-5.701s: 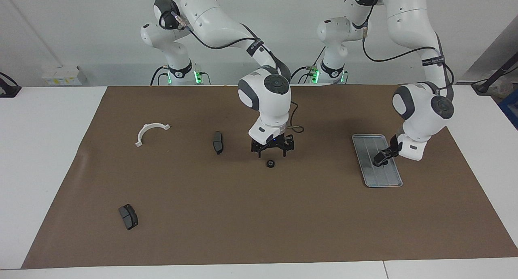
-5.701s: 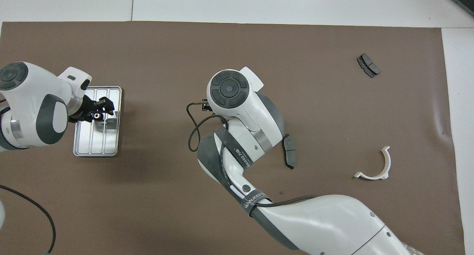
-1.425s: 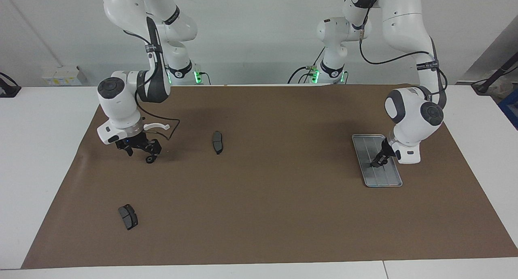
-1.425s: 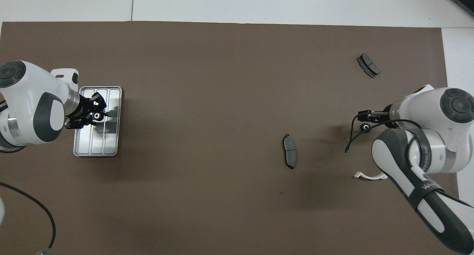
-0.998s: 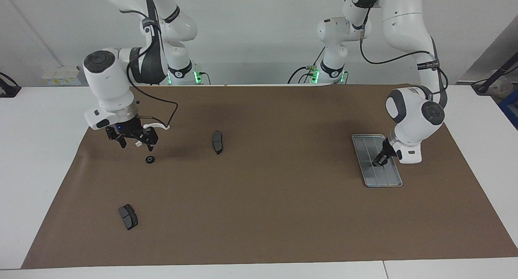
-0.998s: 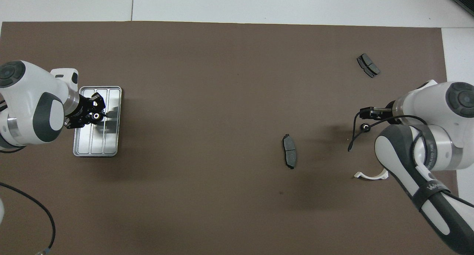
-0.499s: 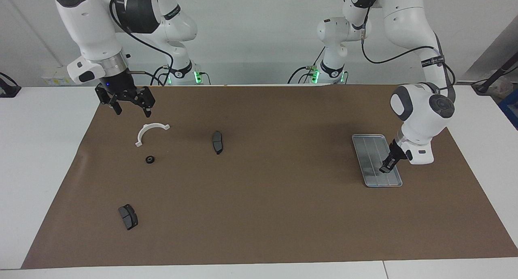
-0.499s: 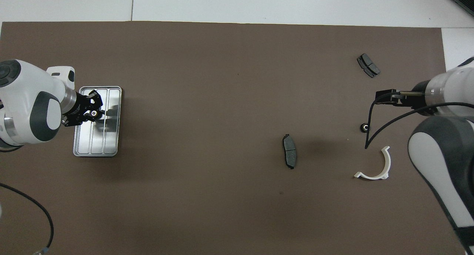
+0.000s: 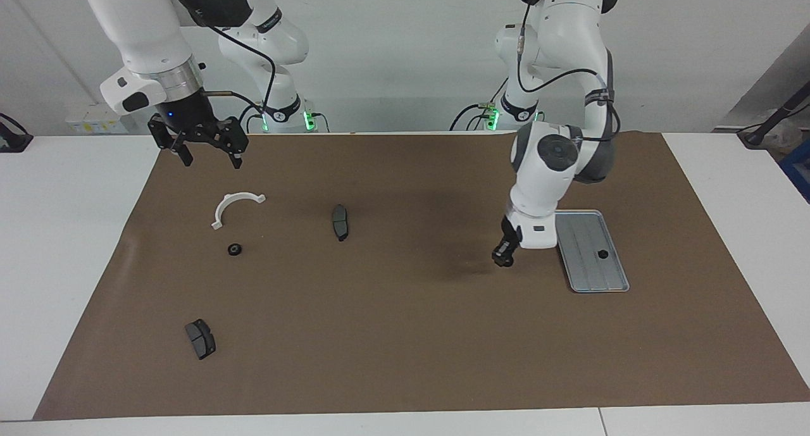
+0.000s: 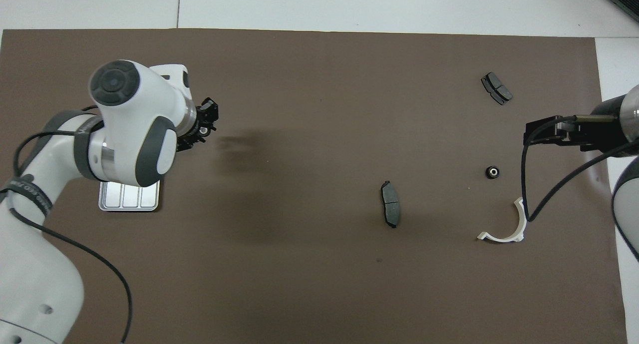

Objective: Place bearing gear from tray to pile

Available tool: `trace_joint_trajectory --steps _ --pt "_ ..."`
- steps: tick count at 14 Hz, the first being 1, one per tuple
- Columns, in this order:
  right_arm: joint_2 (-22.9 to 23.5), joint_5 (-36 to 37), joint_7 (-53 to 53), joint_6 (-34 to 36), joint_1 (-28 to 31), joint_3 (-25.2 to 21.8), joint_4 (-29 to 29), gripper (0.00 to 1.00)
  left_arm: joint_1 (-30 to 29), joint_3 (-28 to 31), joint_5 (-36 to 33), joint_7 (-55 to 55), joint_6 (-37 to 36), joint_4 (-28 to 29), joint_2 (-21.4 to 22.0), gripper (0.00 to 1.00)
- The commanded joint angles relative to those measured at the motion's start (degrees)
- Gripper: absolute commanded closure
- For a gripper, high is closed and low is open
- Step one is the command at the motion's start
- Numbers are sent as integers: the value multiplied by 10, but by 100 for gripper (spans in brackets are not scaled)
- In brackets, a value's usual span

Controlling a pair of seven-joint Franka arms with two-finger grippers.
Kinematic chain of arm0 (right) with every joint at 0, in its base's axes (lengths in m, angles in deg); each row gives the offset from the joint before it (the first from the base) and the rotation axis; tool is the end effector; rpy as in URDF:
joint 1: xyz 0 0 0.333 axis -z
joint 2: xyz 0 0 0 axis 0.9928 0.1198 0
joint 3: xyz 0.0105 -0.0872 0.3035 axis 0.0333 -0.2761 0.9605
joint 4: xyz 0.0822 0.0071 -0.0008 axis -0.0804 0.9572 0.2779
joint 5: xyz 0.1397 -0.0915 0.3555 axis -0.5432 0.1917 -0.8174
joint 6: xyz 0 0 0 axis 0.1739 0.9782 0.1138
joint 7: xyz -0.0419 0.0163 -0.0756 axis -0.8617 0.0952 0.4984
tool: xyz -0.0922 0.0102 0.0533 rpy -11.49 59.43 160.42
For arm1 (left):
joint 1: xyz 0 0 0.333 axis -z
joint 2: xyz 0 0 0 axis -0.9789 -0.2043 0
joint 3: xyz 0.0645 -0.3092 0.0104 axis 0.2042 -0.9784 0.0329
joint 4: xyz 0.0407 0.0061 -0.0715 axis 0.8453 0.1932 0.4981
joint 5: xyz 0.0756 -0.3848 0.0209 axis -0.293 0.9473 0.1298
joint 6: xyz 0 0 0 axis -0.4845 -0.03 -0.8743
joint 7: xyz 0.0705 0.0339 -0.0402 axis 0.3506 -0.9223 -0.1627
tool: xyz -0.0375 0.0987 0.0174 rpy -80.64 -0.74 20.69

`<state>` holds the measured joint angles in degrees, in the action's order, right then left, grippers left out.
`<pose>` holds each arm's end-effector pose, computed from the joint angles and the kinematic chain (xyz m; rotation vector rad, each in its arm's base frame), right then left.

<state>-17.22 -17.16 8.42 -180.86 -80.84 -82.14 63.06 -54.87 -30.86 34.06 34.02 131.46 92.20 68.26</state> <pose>0.5556 0.0348 0.6086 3.1345 -0.1546 0.0634 0.5908 -0.2674 0.3637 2.8780 1.0335 0.0472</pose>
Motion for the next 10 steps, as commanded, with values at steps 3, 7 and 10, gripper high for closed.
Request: trace_joint_trajectory --steps 3,7,10 --pt "6 -2 -10 28 0 3 -15 0 48 12 9 -3 1 1 2 14" --pt "4 2 -12 27 0 3 -6 0 35 19 8 -9 -15 0 3 0" --pt "5 2 -12 12 -15 3 -2 0 -75 19 2 -57 -15 -3 3 0"
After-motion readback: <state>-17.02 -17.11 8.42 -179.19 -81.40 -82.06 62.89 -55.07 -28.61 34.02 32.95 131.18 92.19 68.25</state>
